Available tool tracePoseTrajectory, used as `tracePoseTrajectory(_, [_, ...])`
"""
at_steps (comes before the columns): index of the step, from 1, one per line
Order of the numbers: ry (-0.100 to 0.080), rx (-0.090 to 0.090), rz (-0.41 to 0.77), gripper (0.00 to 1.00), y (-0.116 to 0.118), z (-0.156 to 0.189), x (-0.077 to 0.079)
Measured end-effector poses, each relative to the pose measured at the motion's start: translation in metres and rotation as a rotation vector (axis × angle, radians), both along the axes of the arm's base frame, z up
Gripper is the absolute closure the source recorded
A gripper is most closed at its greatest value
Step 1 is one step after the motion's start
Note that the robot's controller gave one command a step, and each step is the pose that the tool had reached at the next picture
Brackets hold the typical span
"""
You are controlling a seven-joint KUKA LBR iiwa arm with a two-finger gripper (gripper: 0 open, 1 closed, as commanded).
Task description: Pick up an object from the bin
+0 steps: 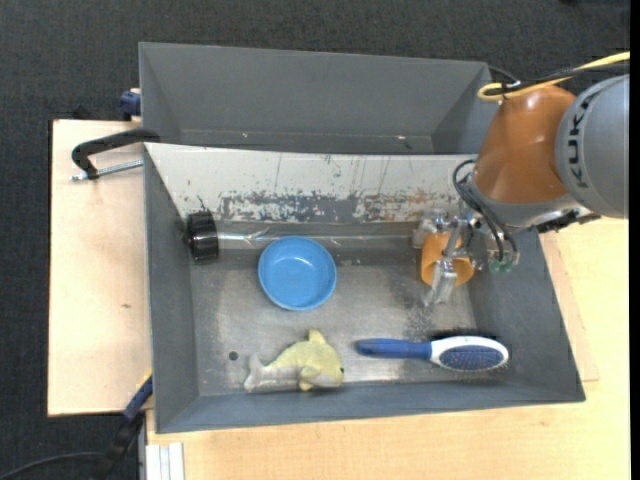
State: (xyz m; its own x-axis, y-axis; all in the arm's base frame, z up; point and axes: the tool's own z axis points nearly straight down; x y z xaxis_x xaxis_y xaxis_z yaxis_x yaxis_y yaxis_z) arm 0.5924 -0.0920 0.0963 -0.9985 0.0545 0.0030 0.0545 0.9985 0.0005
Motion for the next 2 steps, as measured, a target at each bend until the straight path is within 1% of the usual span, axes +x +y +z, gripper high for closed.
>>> tracePoseTrajectory(1, [-0.004, 0.003, 0.194, 0.0, -0.0442, -0.0258, -0.0047])
tracePoseTrajectory(2, [-0.011, 0.007, 0.199, 1.0, -0.0396, -0.0233, -0.002])
